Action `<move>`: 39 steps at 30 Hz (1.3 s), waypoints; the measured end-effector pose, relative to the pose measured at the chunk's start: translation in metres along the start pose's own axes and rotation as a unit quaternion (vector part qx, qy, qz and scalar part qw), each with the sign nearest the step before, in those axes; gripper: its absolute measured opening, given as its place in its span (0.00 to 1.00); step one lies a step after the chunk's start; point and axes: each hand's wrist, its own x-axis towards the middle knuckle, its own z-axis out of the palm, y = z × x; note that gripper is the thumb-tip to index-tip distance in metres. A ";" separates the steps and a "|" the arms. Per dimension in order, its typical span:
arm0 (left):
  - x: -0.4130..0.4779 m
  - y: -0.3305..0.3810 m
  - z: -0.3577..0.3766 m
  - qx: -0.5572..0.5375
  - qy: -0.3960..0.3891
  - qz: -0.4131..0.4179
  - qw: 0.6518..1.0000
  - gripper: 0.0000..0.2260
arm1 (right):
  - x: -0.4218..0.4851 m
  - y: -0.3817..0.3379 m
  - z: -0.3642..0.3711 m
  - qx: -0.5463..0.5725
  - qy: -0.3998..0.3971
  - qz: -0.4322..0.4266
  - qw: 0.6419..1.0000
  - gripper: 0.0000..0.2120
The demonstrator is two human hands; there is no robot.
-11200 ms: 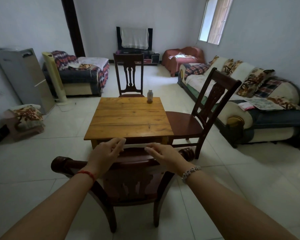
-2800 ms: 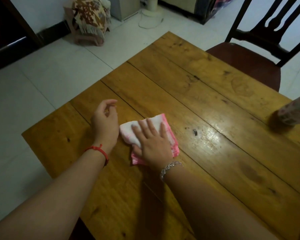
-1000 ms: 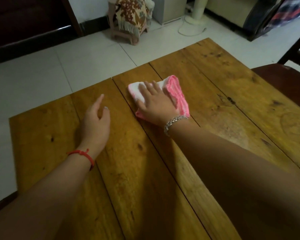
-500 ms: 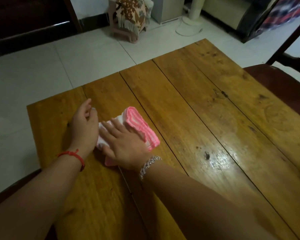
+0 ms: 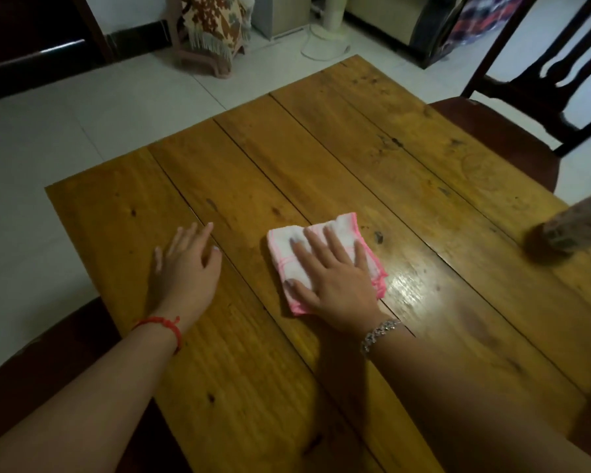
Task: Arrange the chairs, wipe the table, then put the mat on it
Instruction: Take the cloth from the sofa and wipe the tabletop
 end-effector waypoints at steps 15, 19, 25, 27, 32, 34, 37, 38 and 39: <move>-0.005 0.009 0.014 0.053 0.007 -0.006 0.999 0.19 | -0.059 -0.020 0.012 0.041 0.036 -0.011 0.998 0.30; -0.006 0.013 0.014 0.043 0.008 -0.011 0.999 0.19 | -0.058 -0.018 0.011 0.036 0.022 -0.017 0.999 0.29; -0.001 0.014 0.011 0.030 0.012 -0.012 0.999 0.19 | -0.030 -0.033 0.015 0.015 0.015 0.019 1.000 0.33; -0.002 0.017 0.011 0.025 0.011 -0.012 1.000 0.19 | -0.034 -0.037 0.017 0.026 0.023 0.005 0.999 0.32; -0.010 0.034 0.015 0.001 0.001 0.018 1.000 0.19 | -0.060 -0.049 0.029 0.055 0.040 -0.061 0.996 0.28; -0.013 0.042 0.018 -0.007 0.001 0.029 1.000 0.19 | -0.074 -0.055 0.035 0.063 0.056 -0.081 0.993 0.27; -0.022 0.058 0.026 -0.011 -0.005 0.034 0.999 0.19 | -0.100 -0.057 0.042 0.072 0.057 -0.111 0.990 0.25; -0.024 0.063 0.030 -0.009 -0.008 0.036 0.999 0.19 | -0.109 -0.056 0.044 0.079 0.050 -0.116 0.989 0.25; -0.027 0.069 0.035 -0.008 -0.012 0.041 0.999 0.19 | -0.117 -0.055 0.045 0.081 0.045 -0.116 0.989 0.25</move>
